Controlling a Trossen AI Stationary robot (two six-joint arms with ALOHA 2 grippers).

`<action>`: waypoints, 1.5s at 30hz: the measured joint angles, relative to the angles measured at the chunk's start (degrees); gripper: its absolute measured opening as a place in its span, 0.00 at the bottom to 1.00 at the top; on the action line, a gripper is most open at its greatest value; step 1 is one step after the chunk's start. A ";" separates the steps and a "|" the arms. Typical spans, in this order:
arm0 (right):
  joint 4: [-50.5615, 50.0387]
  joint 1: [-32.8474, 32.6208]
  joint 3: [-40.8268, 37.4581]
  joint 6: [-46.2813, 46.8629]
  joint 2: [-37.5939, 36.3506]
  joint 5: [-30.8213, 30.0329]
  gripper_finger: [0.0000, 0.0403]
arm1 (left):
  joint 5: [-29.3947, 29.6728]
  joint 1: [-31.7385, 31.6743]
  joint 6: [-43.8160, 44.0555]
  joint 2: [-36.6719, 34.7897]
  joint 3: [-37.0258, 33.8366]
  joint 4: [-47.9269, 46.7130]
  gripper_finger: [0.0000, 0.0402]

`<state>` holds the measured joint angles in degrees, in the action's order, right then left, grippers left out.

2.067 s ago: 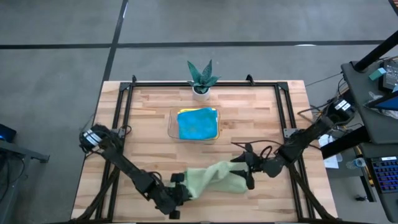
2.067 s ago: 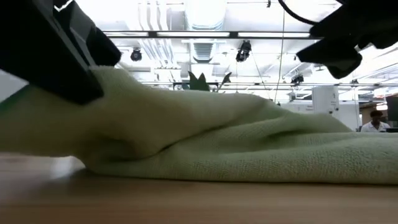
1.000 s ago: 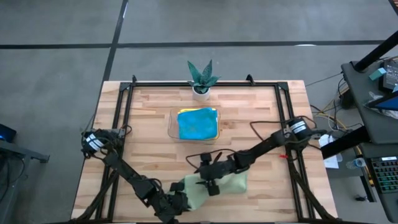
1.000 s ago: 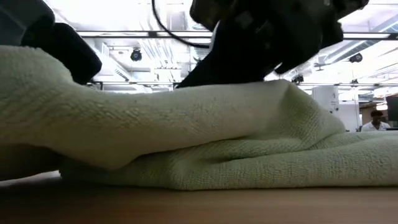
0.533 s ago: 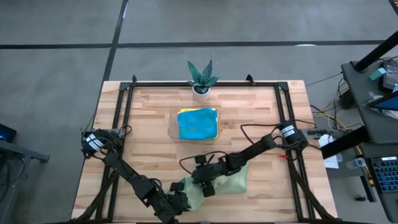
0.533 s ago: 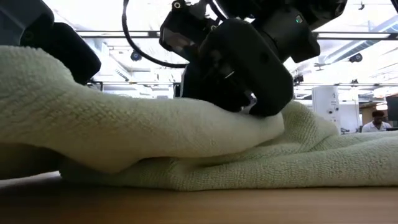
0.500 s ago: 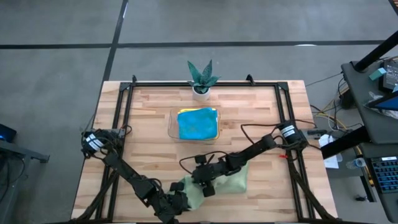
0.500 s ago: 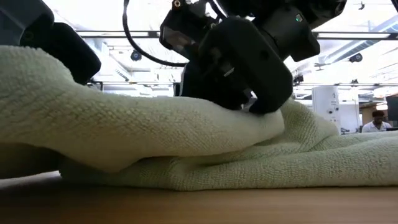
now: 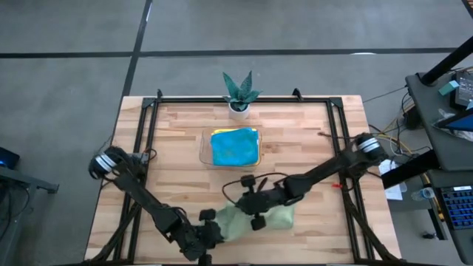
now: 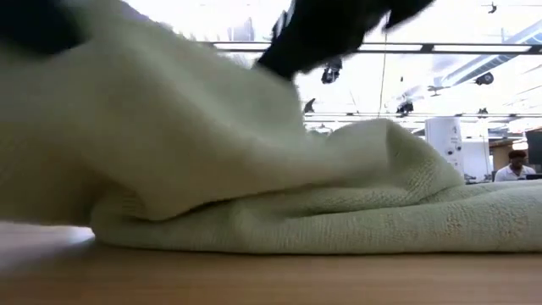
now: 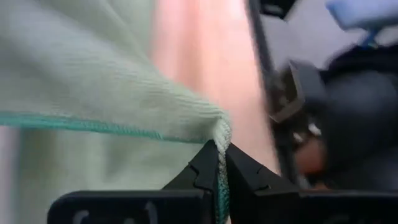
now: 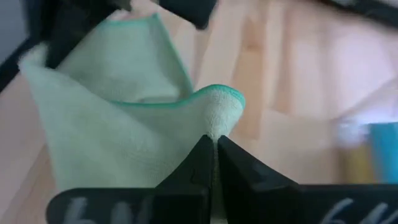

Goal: Fold microfiber towels
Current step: Fold the green microfiber towel

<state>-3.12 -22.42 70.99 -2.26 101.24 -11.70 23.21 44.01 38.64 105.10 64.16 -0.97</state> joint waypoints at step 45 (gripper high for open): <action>-26.48 0.71 6.89 -3.40 -38.08 -10.95 0.02 | 8.69 -11.83 -24.30 -41.96 -4.90 -4.26 0.00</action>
<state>-29.59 -21.71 77.87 -5.65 63.16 -22.65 31.90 32.18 14.34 63.14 59.26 -5.23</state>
